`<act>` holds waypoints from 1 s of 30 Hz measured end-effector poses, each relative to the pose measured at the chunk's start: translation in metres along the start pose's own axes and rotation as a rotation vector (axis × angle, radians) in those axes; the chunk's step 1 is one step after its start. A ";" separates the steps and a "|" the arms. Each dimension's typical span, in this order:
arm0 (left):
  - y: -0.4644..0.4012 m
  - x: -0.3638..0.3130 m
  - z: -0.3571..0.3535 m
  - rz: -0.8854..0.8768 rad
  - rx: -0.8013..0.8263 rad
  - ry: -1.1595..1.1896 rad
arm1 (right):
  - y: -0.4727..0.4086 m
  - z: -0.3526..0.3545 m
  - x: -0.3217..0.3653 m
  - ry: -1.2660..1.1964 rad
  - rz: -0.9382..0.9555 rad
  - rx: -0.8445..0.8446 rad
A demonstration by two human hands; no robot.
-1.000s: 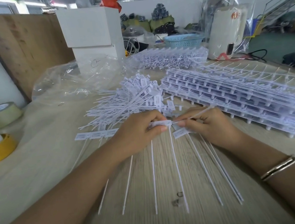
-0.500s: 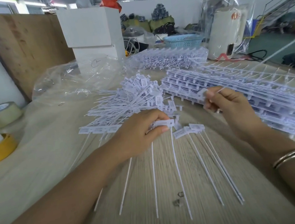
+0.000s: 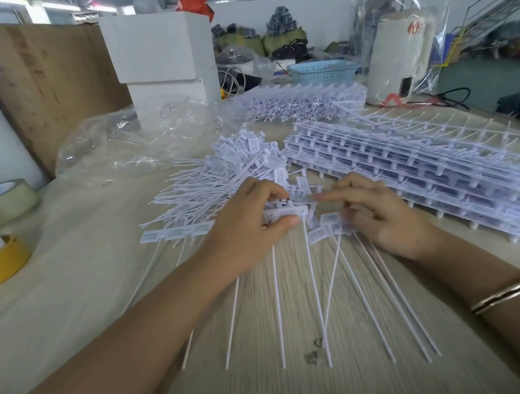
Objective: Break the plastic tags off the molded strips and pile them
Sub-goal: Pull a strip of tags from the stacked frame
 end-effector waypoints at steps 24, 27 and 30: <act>-0.001 0.003 -0.002 0.034 0.180 0.054 | -0.004 -0.006 0.021 0.014 0.162 -0.080; -0.003 0.003 -0.002 0.034 0.166 0.059 | -0.004 -0.006 0.014 -0.127 0.070 -0.074; -0.002 0.002 -0.004 0.020 0.157 0.053 | -0.004 -0.007 0.003 -0.250 -0.034 -0.081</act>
Point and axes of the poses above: each hand's wrist, its own y-axis away from the middle knuckle, its own z-axis out of the back of the hand, x = y × z, the point moved 9 cm from there along -y, towards the middle knuckle, and after that the axes turned 1 degree about x, right-handed, at the moved point
